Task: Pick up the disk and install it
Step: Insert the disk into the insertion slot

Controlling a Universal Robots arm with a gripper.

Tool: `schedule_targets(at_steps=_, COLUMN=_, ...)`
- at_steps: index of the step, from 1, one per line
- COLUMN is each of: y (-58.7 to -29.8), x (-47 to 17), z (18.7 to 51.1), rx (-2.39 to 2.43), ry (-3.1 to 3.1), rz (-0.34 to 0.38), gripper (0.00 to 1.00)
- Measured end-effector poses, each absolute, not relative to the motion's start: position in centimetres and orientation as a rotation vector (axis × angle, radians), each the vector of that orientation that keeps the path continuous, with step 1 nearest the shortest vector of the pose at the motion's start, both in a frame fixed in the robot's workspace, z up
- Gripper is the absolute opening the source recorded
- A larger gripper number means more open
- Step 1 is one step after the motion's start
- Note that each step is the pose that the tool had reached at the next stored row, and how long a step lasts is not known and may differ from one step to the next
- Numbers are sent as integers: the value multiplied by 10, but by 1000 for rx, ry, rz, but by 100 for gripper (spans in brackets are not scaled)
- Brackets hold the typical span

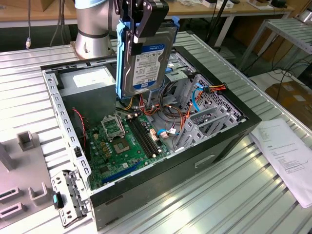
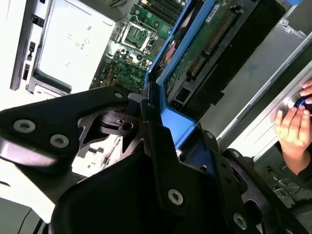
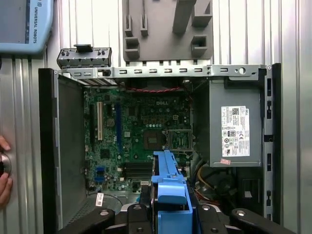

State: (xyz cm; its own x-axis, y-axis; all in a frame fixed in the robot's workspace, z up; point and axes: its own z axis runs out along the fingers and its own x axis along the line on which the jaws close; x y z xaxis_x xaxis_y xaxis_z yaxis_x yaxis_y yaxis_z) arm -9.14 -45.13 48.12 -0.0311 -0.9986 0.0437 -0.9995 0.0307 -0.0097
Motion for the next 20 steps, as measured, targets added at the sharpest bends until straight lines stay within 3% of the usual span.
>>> schedule_targets(at_steps=20, y=-508, x=-89, z=481, rx=2166, ry=-2238, rz=61, gripper=37)
